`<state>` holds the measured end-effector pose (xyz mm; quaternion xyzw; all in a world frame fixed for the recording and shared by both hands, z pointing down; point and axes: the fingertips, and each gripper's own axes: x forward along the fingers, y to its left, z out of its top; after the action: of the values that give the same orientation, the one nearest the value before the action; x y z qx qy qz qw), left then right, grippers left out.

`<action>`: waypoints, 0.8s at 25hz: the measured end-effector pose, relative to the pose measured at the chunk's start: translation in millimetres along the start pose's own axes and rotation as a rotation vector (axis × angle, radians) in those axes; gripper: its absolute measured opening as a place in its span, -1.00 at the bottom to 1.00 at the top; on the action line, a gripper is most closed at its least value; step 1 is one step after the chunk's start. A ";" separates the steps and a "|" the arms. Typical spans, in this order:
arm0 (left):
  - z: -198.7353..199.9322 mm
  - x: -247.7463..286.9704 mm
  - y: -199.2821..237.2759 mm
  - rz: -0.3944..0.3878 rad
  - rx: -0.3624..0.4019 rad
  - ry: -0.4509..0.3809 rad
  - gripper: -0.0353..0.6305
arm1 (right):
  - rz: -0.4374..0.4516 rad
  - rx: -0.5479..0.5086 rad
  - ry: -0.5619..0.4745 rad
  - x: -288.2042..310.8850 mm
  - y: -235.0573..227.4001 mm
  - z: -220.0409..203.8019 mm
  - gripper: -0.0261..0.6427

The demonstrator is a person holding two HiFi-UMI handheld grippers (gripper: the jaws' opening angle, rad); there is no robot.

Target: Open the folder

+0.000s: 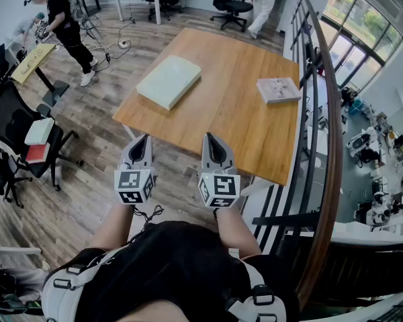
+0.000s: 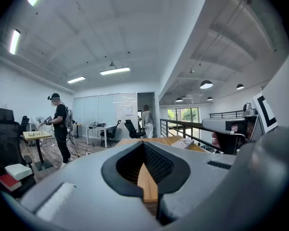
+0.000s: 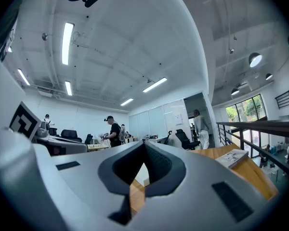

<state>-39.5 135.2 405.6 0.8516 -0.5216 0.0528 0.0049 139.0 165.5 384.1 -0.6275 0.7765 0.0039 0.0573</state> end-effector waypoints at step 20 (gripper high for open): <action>-24.0 -40.1 5.0 0.001 -0.003 0.047 -0.89 | 0.023 0.051 0.110 -16.0 38.5 -32.0 -0.91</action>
<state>-64.1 170.0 425.4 0.8497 -0.5220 0.0717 0.0185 102.1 186.8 414.9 -0.6160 0.7856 -0.0499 0.0305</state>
